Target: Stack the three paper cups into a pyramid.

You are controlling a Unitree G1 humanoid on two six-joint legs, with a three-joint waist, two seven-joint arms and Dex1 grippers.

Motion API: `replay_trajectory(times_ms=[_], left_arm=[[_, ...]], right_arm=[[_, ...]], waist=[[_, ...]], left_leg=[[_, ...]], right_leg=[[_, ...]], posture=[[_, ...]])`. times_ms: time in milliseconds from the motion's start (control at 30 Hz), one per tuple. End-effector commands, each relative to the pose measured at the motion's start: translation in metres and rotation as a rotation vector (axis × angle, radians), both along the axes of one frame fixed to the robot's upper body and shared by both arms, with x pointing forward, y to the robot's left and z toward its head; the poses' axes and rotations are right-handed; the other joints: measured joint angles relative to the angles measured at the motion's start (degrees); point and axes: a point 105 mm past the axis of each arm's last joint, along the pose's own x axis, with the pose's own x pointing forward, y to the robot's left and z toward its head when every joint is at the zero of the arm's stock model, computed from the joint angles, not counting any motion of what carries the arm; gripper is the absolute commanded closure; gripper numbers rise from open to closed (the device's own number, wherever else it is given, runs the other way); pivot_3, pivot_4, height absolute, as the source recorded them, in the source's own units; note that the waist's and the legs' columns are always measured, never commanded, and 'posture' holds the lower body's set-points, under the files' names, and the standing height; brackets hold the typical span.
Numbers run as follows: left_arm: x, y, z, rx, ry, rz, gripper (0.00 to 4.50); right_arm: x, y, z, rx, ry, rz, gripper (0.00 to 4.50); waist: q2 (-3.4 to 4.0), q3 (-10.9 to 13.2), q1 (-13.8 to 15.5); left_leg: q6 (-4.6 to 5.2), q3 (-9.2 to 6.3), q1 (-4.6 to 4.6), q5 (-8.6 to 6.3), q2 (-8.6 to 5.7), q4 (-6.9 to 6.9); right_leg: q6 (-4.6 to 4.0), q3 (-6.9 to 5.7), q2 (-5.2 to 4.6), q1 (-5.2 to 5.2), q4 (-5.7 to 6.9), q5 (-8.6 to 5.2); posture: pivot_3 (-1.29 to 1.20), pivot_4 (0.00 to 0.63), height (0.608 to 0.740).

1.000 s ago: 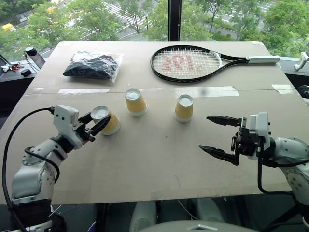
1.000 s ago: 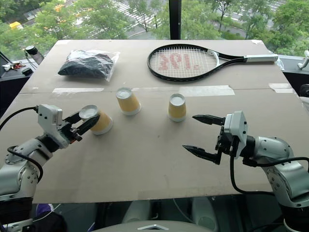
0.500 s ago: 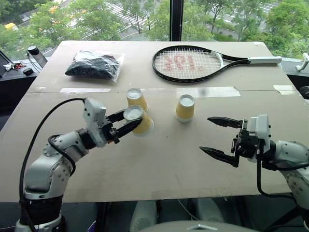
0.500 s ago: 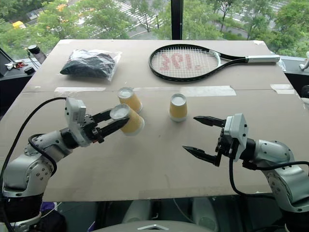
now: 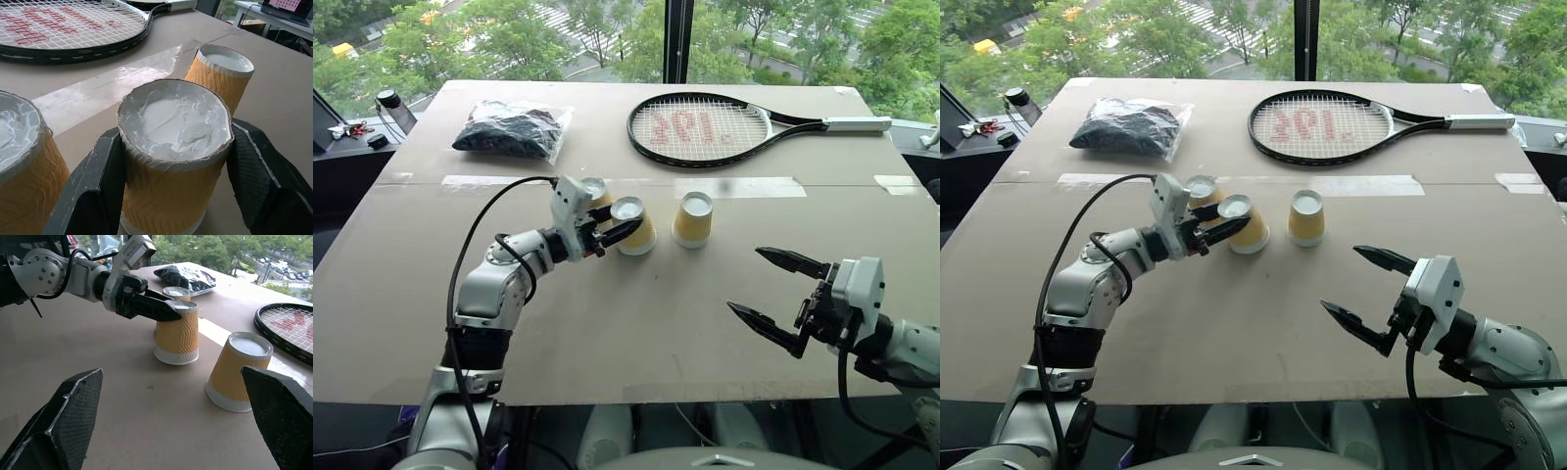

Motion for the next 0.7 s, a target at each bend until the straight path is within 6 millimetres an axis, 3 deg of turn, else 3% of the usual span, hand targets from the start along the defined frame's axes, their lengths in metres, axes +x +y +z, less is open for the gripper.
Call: replay_trajectory(times_ms=[33,367,700], left_arm=[[0.007,-0.010,0.010,0.016,-0.074,-0.045,2.16],[0.017,-0.029,0.006,0.054,-0.136,-0.103,2.16],[0.019,-0.036,-0.003,0.065,-0.135,-0.132,2.16]], right_arm=[[-0.005,-0.005,0.011,-0.011,-0.076,-0.052,0.00],[-0.009,-0.007,0.007,-0.006,-0.069,-0.100,0.00],[-0.013,-0.021,-0.001,-0.023,-0.036,-0.150,0.00]], waist=[[0.00,0.0,-0.1],[-0.01,0.0,-0.2],[-0.01,0.0,-0.2]], left_leg=[[0.00,0.00,-0.01,0.00,-0.06,0.01],[0.00,-0.06,-0.01,0.00,-0.09,0.10],[0.03,-0.12,-0.05,-0.02,-0.11,0.24]], right_leg=[[0.01,0.03,-0.01,0.00,0.00,0.00],[0.02,0.03,0.00,0.02,0.05,0.01],[0.03,-0.01,-0.01,0.08,0.07,0.01]], posture=[[0.00,0.150,0.740],[0.00,0.150,0.740],[0.00,0.150,0.740]])
